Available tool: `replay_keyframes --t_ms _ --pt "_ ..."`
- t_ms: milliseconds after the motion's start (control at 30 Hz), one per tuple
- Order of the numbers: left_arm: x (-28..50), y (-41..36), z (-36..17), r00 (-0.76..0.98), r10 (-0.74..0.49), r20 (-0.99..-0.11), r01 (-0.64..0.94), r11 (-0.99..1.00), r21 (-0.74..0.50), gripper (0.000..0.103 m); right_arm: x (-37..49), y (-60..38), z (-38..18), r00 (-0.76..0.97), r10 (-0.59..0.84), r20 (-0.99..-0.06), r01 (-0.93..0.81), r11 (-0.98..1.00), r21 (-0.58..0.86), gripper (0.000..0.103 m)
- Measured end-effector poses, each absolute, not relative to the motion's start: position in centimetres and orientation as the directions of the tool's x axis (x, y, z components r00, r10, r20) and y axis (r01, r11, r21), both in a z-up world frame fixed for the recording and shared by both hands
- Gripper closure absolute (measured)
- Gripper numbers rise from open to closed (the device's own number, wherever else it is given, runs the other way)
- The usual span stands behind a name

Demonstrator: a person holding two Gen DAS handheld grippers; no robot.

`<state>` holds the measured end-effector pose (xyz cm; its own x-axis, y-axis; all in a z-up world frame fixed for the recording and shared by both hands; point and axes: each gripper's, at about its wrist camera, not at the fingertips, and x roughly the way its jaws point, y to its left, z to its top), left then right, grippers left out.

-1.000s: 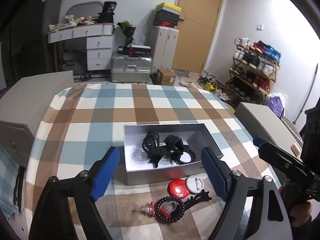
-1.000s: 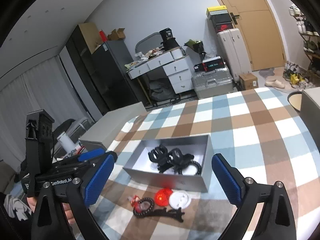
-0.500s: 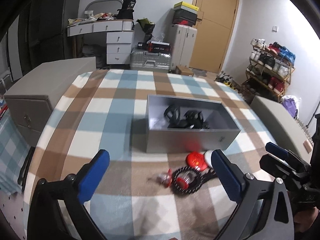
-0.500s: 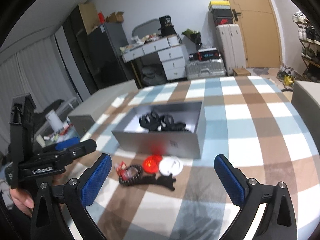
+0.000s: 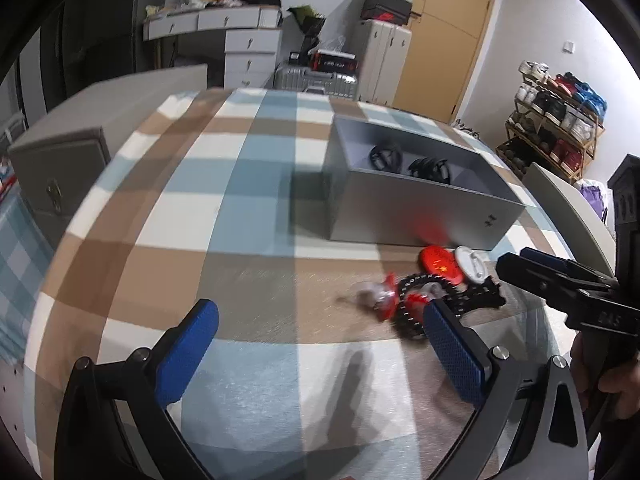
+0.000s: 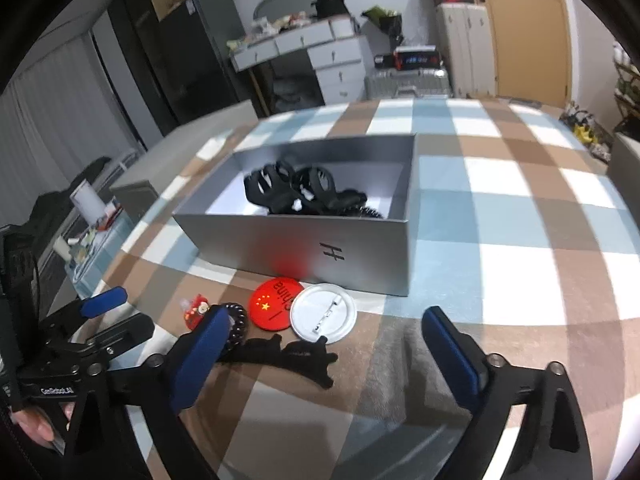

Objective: Organize jewelry
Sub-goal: 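Lower the right tool toward the white badge beside the red badge, then close the right tool on the white badge and lift it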

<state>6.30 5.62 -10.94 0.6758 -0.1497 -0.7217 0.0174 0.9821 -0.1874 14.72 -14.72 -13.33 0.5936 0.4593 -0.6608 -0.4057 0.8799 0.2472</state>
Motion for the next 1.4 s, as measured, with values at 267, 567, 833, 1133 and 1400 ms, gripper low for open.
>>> replay_keyframes --t_ms 267,567,833,1133,1400 --pt "5.8 5.5 -11.0 0.655 -0.223 -0.722 0.065 0.968 -0.240 0.003 15.7 -13.6 -14.4 0.567 0.438 -0.698 -0.423 0.881 0.210 0.019" --pt "6.2 5.7 -11.2 0.645 -0.263 -0.717 0.090 0.958 -0.271 0.003 15.5 -12.0 -14.5 0.578 0.375 -0.725 -0.452 0.887 0.098 0.039" --pt "6.2 5.9 -11.1 0.647 -0.276 -0.711 0.090 0.953 -0.288 0.003 15.0 -11.1 -14.4 0.571 0.380 -0.727 -0.486 0.871 0.073 0.063" --pt "6.1 6.1 -11.1 0.645 -0.284 -0.709 0.083 0.949 -0.305 0.003 14.9 -11.6 -14.0 0.576 0.417 -0.704 -0.473 0.872 0.129 0.079" --pt "6.3 6.1 -11.2 0.641 -0.284 -0.713 0.081 0.949 -0.305 0.003 14.8 -12.2 -13.7 0.573 0.440 -0.691 -0.463 0.870 0.170 0.082"
